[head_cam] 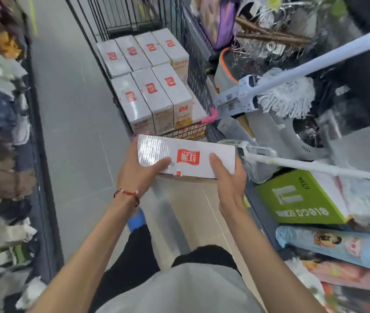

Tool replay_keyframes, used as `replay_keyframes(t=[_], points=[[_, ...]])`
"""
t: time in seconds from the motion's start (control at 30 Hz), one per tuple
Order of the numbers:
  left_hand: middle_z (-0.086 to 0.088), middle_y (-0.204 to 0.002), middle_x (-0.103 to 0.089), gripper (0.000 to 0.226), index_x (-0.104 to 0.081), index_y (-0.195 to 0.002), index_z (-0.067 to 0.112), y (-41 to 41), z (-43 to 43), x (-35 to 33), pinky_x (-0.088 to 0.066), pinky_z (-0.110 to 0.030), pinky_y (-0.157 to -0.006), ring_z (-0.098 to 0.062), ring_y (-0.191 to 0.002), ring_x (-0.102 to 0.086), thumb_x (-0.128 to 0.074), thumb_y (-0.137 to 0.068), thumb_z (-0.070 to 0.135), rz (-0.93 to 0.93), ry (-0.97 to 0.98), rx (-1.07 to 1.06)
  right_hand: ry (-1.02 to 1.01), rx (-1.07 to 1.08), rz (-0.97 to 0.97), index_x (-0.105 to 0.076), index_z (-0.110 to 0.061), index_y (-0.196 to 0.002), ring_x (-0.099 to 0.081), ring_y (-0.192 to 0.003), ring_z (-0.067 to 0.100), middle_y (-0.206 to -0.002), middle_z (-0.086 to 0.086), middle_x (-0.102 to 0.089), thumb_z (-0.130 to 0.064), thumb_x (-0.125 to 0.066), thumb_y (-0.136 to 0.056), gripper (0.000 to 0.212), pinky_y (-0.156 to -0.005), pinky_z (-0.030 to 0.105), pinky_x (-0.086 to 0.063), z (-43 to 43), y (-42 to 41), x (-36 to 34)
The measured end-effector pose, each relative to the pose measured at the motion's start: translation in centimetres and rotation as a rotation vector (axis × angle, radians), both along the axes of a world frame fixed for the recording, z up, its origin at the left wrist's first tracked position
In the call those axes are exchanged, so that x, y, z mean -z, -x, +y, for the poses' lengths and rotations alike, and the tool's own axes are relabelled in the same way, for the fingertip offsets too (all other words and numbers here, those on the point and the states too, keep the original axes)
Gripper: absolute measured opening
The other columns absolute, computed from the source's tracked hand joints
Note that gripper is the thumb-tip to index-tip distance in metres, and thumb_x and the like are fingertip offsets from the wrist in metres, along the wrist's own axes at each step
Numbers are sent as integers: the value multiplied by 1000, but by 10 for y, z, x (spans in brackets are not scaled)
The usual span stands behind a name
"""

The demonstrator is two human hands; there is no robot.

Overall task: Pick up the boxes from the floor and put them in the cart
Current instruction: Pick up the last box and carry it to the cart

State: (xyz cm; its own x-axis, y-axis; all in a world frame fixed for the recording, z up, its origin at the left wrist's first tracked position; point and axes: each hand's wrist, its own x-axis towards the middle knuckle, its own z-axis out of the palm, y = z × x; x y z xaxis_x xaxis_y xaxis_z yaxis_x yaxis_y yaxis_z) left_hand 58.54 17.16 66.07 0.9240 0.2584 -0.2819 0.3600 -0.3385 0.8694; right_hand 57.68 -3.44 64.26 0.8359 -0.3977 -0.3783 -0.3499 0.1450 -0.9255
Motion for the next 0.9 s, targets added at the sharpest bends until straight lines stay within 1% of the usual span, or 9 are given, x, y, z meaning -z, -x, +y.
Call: replay_keyframes(t=[0.13,0.2,0.27,0.37,0.53,0.63,0.73,0.8,0.9], points=[[18,-118,-57,80,-44,-138,31,-77,30,-18,-52,-46,-100,-14,-113,-58,-84,-71,47,-58,1,148,-16,152,-33,-67,-22,-130,-73,-98,2,-113,-8,-77,-31,-79,-89,44,-75,15,-56,38,-50,-14],[12,-130,-58,84,-40,-145,29,-115,42,-25,-51,-49,-102,-18,-120,-57,-85,-75,42,-61,14,194,-23,207,-53,-67,-23,-131,-72,-104,6,-116,-6,-77,-31,-79,-89,45,-82,18,-58,53,-73,-21],[5,-138,-56,90,-36,-149,28,-153,49,-32,-50,-50,-103,-20,-123,-56,-85,-75,41,-64,1,227,-29,258,-85,-65,-23,-133,-72,-106,7,-118,-5,-76,-29,-79,-90,46,-82,19,-58,64,-98,-28],[9,-136,-56,95,-35,-150,31,-206,51,-38,-48,-41,-105,-14,-117,-55,-85,-71,48,-108,-40,293,-12,350,-131,-62,-20,-137,-72,-108,9,-121,-4,-75,-26,-79,-91,49,-83,19,-56,72,-136,-34],[9,-135,-55,92,-36,-147,36,-290,35,-43,-51,-49,-102,-20,-121,-56,-84,-69,53,-112,-52,418,-10,465,-177,-56,-18,-143,-70,-110,7,-126,-1,-72,-34,-79,-83,66,-86,19,-57,66,-198,-30],[7,-136,-54,94,-36,-148,34,-328,22,-45,-50,-49,-104,-20,-122,-55,-84,-69,50,-96,-65,472,-37,522,-165,-53,-21,-143,-70,-100,-3,-119,-9,-71,-35,-80,-81,69,-78,15,-57,61,-224,-27],[5,-140,-54,92,-37,-150,31,-369,11,-42,-48,-51,-106,-20,-125,-54,-86,-73,42,-76,-41,523,-71,545,-164,-52,-28,-137,-72,-100,-2,-110,-19,-73,-32,-81,-85,59,-74,15,-58,60,-247,-19],[3,-140,-54,91,-38,-150,30,-391,4,-40,-49,-50,-106,-22,-125,-56,-87,-73,37,-46,-24,556,-118,582,-158,-50,-28,-137,-73,-102,2,-113,-15,-73,-28,-81,-86,59,-77,21,-61,62,-260,-18],[1,-137,-56,89,-39,-150,31,-428,-2,-30,-50,-50,-105,-23,-122,-57,-86,-74,36,-19,-38,647,-152,664,-121,-46,-24,-136,-73,-106,9,-125,0,-68,-24,-81,-87,60,-82,29,-62,67,-281,-12]])
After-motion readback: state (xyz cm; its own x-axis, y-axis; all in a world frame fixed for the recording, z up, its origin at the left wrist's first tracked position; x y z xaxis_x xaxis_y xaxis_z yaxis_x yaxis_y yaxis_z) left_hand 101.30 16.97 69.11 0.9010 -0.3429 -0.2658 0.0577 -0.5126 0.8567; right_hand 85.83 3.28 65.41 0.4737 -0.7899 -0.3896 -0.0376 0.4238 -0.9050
